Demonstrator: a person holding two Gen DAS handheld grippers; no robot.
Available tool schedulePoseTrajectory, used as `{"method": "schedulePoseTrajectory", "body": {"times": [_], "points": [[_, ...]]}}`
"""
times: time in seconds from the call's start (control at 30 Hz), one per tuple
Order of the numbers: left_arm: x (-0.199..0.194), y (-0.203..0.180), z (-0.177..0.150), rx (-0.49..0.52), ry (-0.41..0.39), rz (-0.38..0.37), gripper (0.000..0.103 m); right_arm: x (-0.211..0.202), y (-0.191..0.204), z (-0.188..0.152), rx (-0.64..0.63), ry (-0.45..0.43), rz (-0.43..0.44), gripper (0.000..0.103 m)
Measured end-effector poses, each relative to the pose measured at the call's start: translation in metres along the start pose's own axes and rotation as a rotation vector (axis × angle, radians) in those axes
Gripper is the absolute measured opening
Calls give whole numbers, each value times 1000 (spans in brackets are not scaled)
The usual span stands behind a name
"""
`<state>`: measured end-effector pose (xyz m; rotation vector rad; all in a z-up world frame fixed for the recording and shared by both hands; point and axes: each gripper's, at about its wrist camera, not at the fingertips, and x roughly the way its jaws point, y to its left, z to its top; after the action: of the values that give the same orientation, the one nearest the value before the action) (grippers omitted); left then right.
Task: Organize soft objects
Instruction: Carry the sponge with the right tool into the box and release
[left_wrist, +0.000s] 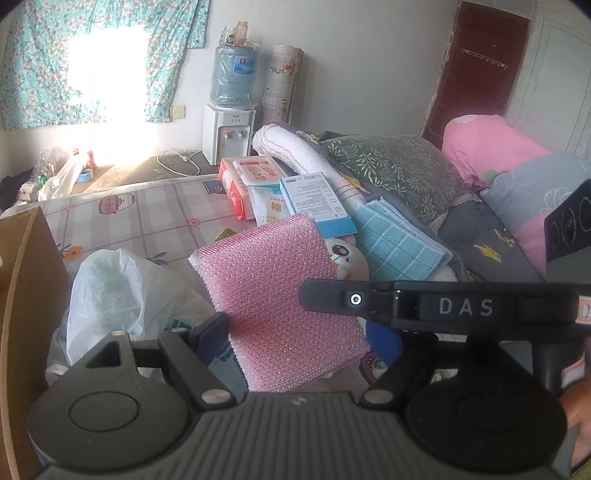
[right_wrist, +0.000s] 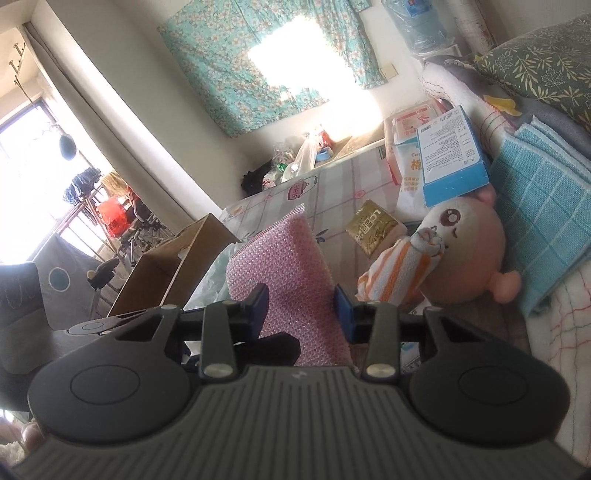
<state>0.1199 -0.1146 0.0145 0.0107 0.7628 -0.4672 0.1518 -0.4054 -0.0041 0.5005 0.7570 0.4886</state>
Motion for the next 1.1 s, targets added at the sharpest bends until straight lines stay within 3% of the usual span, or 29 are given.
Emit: {"method": "schedulePoseTrajectory", "body": {"times": [0.27,0.57,0.8,0.93,1.1], "points": [[-67,9,1,11,-101,43,86,-31,66,3,-52,-35,42,38],[-136,64,-2,-30,-188,185,87,-8,167,8,-125,3,151,40],[-158,135,3,-134,-154,284,87,53,241,11,-143,113,246,40],[-146,179,3,-211,-82,266,87,94,266,7,-136,182,233,41],[-124,230,-4,-292,-5,241,87,140,269,3,-84,255,198,41]]}}
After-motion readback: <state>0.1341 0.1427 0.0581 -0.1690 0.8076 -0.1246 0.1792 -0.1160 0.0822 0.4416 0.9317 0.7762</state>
